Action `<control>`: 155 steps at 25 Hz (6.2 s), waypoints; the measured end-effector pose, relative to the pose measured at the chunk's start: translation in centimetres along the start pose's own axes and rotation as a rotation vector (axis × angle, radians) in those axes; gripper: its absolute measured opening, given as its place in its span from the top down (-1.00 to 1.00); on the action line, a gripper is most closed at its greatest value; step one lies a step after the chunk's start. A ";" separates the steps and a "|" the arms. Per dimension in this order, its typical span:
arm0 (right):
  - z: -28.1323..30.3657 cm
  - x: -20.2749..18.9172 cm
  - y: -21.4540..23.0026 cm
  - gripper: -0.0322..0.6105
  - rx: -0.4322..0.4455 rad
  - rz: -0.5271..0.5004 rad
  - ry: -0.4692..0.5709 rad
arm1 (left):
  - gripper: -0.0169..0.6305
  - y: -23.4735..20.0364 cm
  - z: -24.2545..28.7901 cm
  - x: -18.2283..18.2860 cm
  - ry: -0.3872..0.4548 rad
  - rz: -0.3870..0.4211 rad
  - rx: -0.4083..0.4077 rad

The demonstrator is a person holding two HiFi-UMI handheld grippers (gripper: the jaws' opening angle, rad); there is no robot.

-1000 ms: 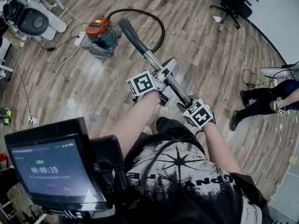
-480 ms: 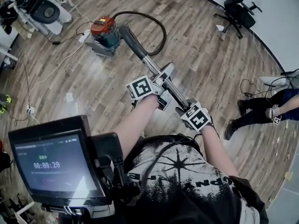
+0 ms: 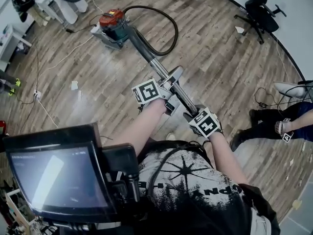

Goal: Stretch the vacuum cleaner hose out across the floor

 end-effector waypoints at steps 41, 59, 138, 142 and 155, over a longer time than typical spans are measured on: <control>-12.0 -17.2 -25.6 0.63 -0.006 0.010 -0.089 | 0.83 11.6 -24.6 -18.7 0.015 -0.090 0.012; -23.3 -29.1 -25.5 0.63 0.031 -0.036 -0.071 | 0.83 17.5 -24.8 -34.1 0.063 -0.049 0.033; -48.9 -63.6 -50.5 0.55 -0.287 0.086 -0.124 | 0.83 32.2 -44.1 -75.4 -0.147 -0.220 0.076; -48.1 -63.3 -52.1 0.55 -0.346 0.117 -0.152 | 0.83 31.9 -44.5 -75.3 -0.191 -0.283 0.071; -48.3 -66.7 -54.4 0.54 -0.409 0.160 -0.255 | 0.83 29.7 -46.8 -79.8 -0.237 -0.402 0.121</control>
Point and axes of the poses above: the fingertips, and each gripper's own axes: z forward along the fingers, y to its right, x out of its top, the point moved 10 cm from there along -z, backward along the fingers, and after that the axes turned 12 degrees about y, right-handed, at the moved point
